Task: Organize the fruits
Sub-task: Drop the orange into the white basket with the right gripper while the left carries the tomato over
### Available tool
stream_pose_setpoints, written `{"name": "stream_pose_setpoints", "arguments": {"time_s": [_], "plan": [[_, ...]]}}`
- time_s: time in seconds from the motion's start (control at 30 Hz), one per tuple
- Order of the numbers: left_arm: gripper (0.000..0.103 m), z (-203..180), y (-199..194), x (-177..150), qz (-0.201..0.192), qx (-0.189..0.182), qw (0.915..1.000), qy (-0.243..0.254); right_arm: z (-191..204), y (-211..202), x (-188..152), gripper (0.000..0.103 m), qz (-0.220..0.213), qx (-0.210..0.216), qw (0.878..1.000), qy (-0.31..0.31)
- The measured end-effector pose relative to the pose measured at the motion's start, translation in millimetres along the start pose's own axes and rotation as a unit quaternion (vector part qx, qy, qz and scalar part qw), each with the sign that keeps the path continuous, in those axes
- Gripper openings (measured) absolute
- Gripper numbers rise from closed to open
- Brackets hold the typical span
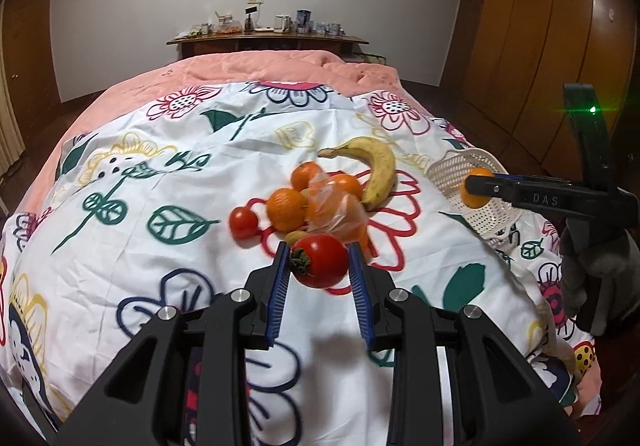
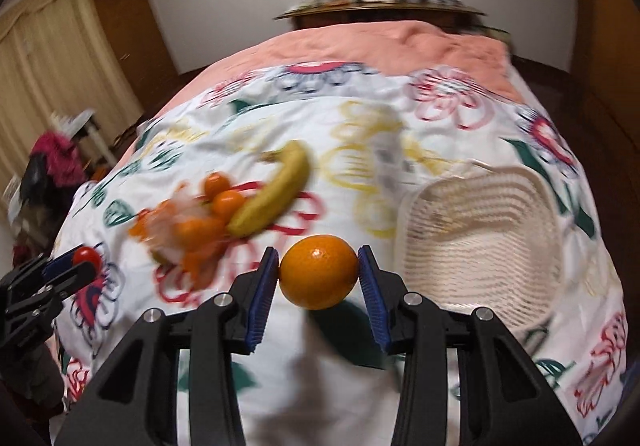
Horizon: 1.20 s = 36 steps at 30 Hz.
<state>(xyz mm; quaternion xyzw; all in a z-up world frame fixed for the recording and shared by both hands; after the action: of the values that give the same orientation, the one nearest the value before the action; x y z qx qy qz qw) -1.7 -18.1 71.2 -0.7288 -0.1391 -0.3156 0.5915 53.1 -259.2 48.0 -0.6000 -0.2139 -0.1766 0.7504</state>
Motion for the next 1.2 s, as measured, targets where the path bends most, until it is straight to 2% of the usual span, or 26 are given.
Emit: {"name": "stream_pose_setpoints", "arguments": {"time_s": [0.23, 0.57, 0.87, 1.2], "plan": [[0.03, -26.1, 10.0, 9.2, 0.009, -0.007, 0.9996, 0.027, -69.0, 11.1, -12.8, 0.042, 0.012, -0.034, 0.997, 0.072], [0.03, -62.5, 33.6, 30.9, 0.028, -0.019, 0.9977, 0.058, -105.1, 38.5, -18.7, 0.042, 0.024, -0.059, 0.993, 0.102], [0.03, -103.3, 67.9, 58.2, 0.049, -0.042, 0.9932, 0.096, -115.5, 24.2, -22.0, 0.043, -0.013, -0.061, 0.992, 0.113], [0.03, -159.6, 111.9, 89.2, 0.078, -0.089, 0.9833, 0.138, -135.0, -3.4, -30.8, 0.047, -0.082, -0.034, 0.985, 0.15]]}}
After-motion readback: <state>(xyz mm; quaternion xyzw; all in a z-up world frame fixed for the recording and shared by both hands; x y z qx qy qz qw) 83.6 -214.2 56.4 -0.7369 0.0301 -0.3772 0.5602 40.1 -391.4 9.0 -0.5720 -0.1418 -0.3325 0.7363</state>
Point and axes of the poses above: each gripper's, at about its wrist camera, not at the fingertips, and y roughly the way its jaws point, z to its left, x to its top, the point moved 1 cm from there along y, roughly the way its jaws point, and after that the axes turned 10 degrees about z, right-handed, at the moved point
